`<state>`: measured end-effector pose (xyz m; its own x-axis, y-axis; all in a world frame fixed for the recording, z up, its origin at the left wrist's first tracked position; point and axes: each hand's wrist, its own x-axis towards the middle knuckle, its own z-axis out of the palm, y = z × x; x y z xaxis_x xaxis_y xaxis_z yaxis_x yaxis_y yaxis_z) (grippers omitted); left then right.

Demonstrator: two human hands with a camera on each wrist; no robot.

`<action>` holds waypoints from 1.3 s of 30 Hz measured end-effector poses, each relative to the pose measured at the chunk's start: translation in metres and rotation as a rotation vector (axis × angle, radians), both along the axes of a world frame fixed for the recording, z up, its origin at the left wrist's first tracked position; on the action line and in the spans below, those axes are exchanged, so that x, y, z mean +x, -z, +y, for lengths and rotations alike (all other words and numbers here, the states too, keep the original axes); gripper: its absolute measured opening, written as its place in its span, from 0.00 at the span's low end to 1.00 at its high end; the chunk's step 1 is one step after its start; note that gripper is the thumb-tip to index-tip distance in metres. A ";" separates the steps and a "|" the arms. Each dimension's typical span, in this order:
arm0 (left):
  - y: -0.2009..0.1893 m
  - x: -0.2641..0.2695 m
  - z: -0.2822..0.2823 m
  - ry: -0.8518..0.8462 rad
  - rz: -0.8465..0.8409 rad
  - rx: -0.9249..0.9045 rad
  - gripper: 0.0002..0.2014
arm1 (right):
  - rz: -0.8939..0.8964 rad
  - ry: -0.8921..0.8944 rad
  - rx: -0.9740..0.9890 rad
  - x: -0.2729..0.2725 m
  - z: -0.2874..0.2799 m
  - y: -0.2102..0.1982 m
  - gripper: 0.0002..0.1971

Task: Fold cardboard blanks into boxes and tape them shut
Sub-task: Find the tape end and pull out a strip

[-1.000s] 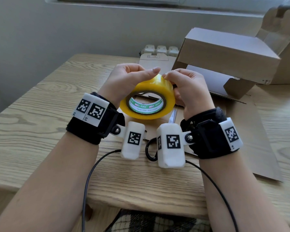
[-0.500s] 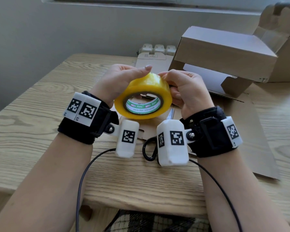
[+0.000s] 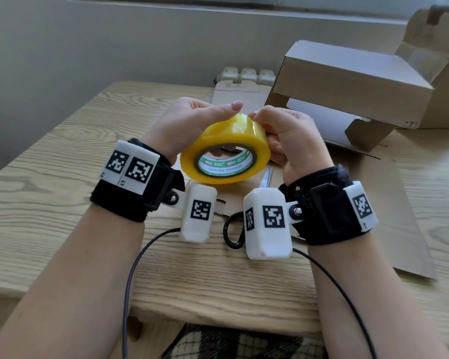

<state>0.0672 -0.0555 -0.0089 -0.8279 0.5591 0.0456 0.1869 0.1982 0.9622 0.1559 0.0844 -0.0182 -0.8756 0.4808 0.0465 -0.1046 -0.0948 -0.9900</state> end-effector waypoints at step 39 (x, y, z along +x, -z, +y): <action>-0.003 0.008 -0.007 0.005 0.499 0.004 0.17 | 0.100 0.178 1.004 0.002 0.001 -0.003 0.09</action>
<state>0.0752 -0.0626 -0.0058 -0.7018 0.5617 0.4381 0.6259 0.1927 0.7557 0.1578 0.0857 -0.0152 -0.7653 0.3022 0.5683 -0.1232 0.7978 -0.5902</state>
